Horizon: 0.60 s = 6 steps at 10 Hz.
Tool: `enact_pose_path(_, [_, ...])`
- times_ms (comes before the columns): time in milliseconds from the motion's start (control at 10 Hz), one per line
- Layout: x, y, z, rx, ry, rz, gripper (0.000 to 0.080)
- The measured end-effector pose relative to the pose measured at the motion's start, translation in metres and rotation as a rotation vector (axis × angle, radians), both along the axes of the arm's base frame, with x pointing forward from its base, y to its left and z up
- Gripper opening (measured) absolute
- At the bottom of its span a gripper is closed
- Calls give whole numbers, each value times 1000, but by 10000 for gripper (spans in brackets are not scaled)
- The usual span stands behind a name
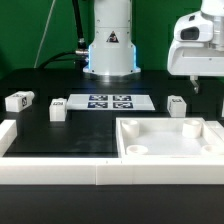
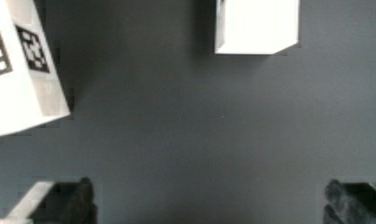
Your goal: Assemble one leg
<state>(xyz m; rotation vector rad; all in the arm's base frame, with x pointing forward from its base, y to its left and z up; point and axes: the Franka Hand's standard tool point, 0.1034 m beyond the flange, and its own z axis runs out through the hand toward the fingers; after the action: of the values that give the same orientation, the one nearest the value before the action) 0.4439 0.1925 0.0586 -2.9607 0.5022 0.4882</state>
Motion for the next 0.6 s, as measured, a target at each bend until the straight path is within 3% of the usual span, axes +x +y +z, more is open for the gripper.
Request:
enact_pose_path(400, [-4, 13, 3, 68, 315, -1, 649])
enact_pose_path(600, [-5, 11, 1, 118, 498, -13, 649])
